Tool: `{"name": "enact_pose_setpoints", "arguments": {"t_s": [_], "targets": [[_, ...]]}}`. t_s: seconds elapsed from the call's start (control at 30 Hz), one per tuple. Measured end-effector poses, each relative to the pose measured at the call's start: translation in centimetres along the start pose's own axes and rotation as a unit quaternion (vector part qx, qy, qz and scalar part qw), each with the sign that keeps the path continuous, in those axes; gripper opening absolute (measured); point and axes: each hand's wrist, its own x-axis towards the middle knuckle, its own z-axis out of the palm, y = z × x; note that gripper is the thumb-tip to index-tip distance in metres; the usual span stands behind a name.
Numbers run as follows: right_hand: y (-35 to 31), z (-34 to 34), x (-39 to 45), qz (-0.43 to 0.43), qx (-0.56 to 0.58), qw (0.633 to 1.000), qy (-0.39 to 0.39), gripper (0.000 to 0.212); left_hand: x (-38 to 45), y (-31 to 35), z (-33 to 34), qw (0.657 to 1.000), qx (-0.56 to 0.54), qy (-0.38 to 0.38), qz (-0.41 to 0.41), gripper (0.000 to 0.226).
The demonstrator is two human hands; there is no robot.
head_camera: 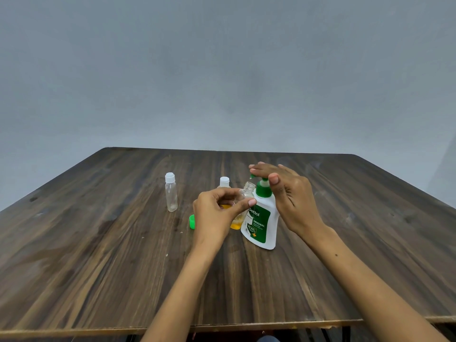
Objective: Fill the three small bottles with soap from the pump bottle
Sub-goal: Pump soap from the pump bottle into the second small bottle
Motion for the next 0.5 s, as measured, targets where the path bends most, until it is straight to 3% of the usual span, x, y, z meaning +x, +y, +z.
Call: {"name": "enact_pose_setpoints", "arguments": {"t_s": [0.27, 0.5], "targets": [[0.04, 0.11, 0.3, 0.008, 0.009, 1.0, 0.01, 0.077, 0.03, 0.53, -0.25, 1.0, -0.008, 0.003, 0.011, 0.037], [0.32, 0.26, 0.01, 0.009, 0.007, 1.0, 0.01, 0.075, 0.43, 0.85, -0.24, 1.0, 0.005, 0.01, 0.029, 0.024]]}}
